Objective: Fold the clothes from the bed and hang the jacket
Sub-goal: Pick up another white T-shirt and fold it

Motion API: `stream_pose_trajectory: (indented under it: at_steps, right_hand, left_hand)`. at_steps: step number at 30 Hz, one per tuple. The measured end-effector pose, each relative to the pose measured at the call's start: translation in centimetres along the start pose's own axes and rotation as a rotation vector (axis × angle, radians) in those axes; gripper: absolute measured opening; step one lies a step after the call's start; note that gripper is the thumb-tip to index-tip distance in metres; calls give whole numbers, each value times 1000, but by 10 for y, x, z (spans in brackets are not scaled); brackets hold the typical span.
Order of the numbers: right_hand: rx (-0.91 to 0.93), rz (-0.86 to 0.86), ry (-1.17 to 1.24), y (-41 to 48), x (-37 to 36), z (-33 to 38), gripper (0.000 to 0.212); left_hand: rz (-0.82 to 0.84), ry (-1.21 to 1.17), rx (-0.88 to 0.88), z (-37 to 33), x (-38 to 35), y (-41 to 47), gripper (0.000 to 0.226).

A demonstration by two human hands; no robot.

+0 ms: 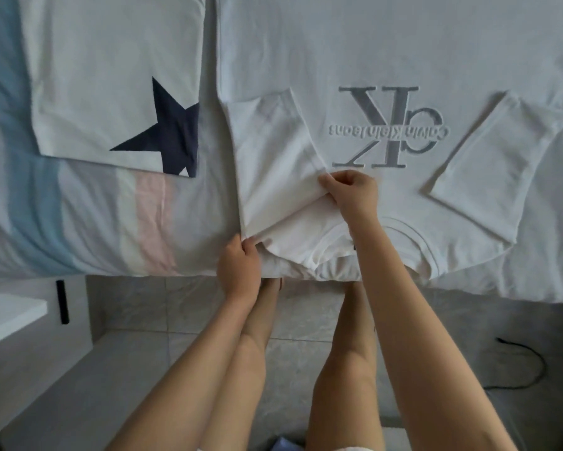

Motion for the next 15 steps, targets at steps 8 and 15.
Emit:
stream_pose_trajectory:
  at_steps: [8, 15]
  right_hand:
    - [8, -106, 143, -7, 2, -11, 13]
    - [34, -4, 79, -3, 3, -4, 10]
  left_hand:
    - [-72, 147, -163, -51, 29, 10, 46]
    - [-30, 529, -683, -166, 34, 78, 60]
Point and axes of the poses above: each hand's wrist, its own y-axis towards the middle knuckle, its own x-axis out of the back of the hand, z = x × y, the point moved 6 cm from there along y, towards the middle knuckle, and after that the axes turned 10 degrees about z, right-handed, at the moved point
